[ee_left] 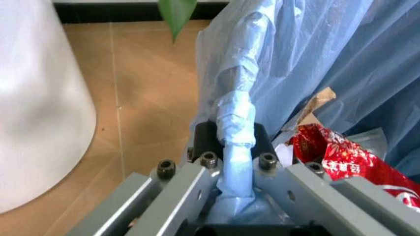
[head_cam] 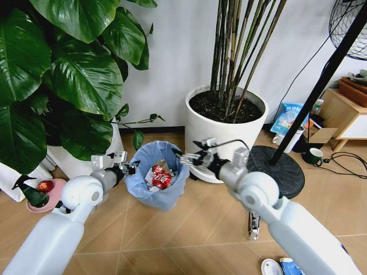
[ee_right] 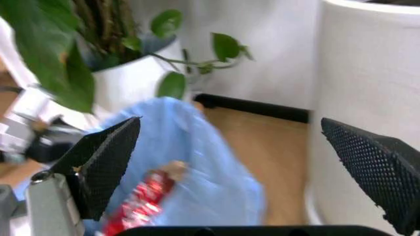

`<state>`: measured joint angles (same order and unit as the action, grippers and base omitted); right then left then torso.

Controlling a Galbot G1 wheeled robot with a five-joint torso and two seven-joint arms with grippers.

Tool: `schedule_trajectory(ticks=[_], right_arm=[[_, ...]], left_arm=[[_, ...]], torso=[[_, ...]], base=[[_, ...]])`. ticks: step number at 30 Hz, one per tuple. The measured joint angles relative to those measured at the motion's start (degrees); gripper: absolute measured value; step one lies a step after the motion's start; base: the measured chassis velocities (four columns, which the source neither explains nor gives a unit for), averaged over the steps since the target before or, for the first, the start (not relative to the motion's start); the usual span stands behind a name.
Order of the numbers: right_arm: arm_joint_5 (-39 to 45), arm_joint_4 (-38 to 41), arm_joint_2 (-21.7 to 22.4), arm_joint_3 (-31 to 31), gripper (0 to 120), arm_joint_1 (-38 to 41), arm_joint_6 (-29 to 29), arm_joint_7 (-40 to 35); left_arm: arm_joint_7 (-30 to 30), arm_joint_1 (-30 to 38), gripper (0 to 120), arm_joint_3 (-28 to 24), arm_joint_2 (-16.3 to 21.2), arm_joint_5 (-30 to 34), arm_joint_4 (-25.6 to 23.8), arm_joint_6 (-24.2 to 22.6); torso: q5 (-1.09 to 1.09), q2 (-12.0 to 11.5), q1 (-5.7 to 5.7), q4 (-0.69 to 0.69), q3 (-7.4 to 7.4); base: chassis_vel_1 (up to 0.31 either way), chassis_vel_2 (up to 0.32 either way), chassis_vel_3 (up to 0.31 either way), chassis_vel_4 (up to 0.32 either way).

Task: Pick up the trash bin and place the garbage on the floor into it.

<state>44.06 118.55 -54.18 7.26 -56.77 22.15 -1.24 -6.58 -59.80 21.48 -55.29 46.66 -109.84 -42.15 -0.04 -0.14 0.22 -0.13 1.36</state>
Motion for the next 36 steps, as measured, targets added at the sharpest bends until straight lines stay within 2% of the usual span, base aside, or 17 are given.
schedule_trajectory(ticks=[3, 4, 7, 13, 18, 36], right_arm=[[-6.7, 1.1, 0.7, 5.1, 100, -6.0, -1.4, 1.3], [-6.7, 1.1, 0.7, 5.1, 100, -6.0, -1.4, 1.3], [-13.1, 1.6, 0.1, 11.0, 100, -14.7, -4.0, 2.8], [-17.4, 1.5, -1.9, 18.0, 100, -23.0, -7.1, 4.1], [-18.3, 1.2, -3.1, 20.3, 100, -26.1, -8.7, 4.0], [-18.1, -0.1, -3.4, 21.2, 100, -27.8, -10.3, 4.1]], left_arm=[[0.3, -1.8, 0, 0.8, -0.2, -0.9, -0.8, 0.0], [0.3, -1.8, 0, 0.8, -0.2, -0.9, -0.8, 0.0], [0.4, -3.4, 0, 1.3, -0.5, -1.6, -1.7, 0.1], [0.2, -4.7, 0, 1.7, -0.8, -1.9, -3.0, 0.2], [-0.1, -5.5, 0, 2.1, -0.9, -1.9, -4.0, 0.2], [-2.3, -6.7, 0, 2.7, -0.5, -1.4, -5.9, 0.2]], torso=[[-0.01, 0.0, 0.0, 0.01, 0.0], [-0.01, 0.0, 0.0, 0.01, 0.0], [0.0, 0.0, 0.0, 0.01, 0.0], [-0.02, 0.0, 0.0, -0.01, 0.0], [-0.02, 0.0, 0.0, 0.0, 0.0], [-0.01, 0.0, 0.01, 0.0, 0.01]], base=[[0.0, 0.0, 0.0, 0.0], [0.0, 0.0, 0.0, 0.0], [0.0, 0.0, 0.0, 0.0], [0.0, 0.0, 0.0, 0.0], [0.0, 0.0, 0.0, 0.0], [0.0, 0.0, 0.0, 0.0]])
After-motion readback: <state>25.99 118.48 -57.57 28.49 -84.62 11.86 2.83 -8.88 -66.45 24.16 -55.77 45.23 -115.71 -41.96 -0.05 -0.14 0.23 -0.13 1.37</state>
